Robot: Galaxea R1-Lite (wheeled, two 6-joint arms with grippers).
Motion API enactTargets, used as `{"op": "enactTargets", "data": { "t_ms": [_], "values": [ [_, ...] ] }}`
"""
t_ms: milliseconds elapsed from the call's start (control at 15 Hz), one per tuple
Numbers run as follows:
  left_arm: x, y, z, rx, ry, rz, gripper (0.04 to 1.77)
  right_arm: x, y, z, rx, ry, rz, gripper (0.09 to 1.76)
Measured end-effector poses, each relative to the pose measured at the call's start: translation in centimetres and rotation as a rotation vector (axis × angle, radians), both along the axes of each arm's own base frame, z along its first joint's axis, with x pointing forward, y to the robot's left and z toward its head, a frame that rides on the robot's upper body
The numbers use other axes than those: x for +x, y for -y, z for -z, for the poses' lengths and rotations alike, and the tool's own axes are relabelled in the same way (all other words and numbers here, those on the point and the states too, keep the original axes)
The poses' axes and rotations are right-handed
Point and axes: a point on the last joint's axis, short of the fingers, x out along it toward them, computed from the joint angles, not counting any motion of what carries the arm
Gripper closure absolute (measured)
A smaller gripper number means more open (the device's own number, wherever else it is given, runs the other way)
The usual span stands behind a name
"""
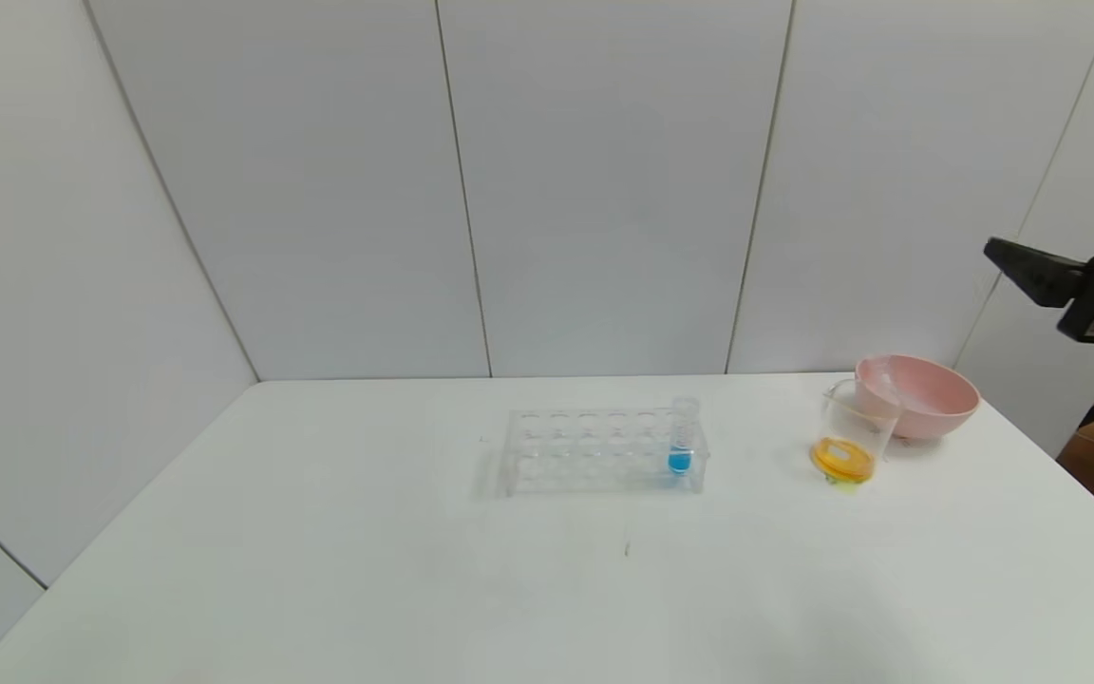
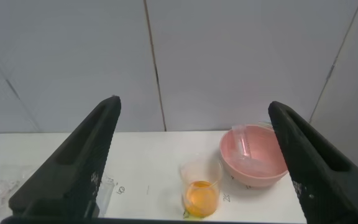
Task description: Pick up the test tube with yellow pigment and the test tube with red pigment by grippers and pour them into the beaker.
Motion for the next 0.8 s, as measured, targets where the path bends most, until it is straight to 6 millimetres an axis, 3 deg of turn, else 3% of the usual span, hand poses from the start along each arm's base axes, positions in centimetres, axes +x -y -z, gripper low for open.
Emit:
{"op": "enactTargets", "data": {
  "t_ms": [333, 800],
  "values": [
    [0.0, 0.0, 0.0, 0.0, 0.0, 0.0, 0.09, -7.6, 0.5, -1.2, -0.056, 0.129, 0.022, 0.15],
    [0.0, 0.0, 0.0, 0.0, 0.0, 0.0, 0.09, -19.0, 1.3, 1.4, -0.169, 0.163, 0.092, 0.15]
  ]
}}
